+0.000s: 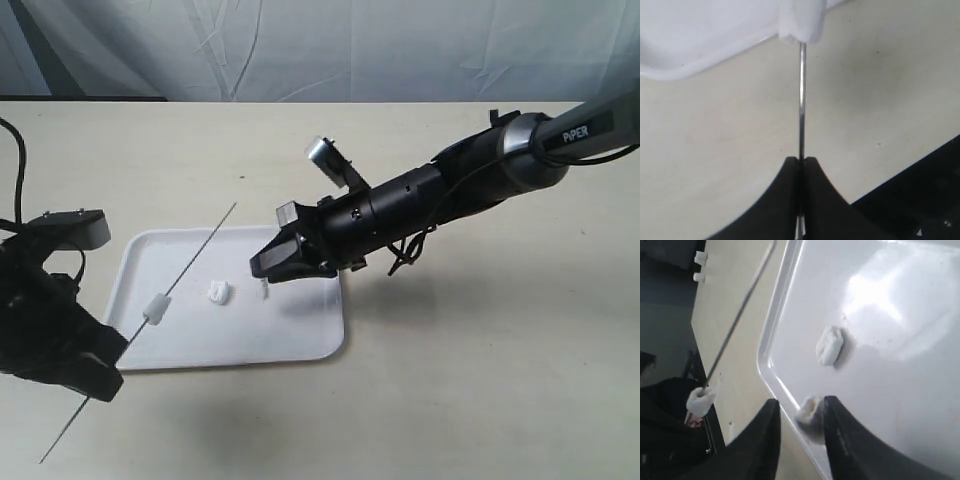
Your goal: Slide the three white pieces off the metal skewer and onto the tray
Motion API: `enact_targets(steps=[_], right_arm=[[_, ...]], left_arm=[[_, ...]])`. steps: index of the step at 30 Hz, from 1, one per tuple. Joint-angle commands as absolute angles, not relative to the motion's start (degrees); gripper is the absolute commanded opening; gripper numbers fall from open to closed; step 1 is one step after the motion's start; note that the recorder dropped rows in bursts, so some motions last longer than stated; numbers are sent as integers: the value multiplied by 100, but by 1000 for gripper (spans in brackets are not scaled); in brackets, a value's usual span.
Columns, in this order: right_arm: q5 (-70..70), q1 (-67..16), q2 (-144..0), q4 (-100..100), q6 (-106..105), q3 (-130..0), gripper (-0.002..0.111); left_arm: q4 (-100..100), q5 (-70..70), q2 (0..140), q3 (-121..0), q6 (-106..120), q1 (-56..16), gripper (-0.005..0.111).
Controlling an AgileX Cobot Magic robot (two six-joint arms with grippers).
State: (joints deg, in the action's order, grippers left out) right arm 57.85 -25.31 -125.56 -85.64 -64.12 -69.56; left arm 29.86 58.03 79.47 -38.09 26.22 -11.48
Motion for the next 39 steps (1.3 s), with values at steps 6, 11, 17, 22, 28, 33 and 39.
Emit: enact_targets(steps=[6, 11, 17, 22, 28, 33, 39], right_arm=[[6763, -2816, -12553, -9338, -6673, -6936, 44], [6996, -2816, -12553, -9633, -6747, -6936, 44], [6996, -2941, -12553, -9817, -6870, -6936, 44], [6996, -2980, -12553, -9995, -6959, -6936, 44], [6996, -2980, -12553, -9995, -6959, -6936, 36], [6996, -2980, -12553, -9995, -6959, -6936, 18], [6996, -2967, -12553, -9995, -6959, -6936, 18]], left_arm=[[3835, 5347, 7912, -3873, 3197, -1159, 0], [4396, 5133, 7935, -3878, 3515, -1159, 0], [4995, 5172, 7950, -3878, 3930, -1159, 0], [4971, 5257, 7950, -3878, 3975, -1159, 0], [4968, 5282, 7950, -3878, 3975, -1159, 0], [4929, 5173, 7950, -3878, 3975, -1159, 0], [4661, 5295, 7950, -3878, 3890, -1159, 0]])
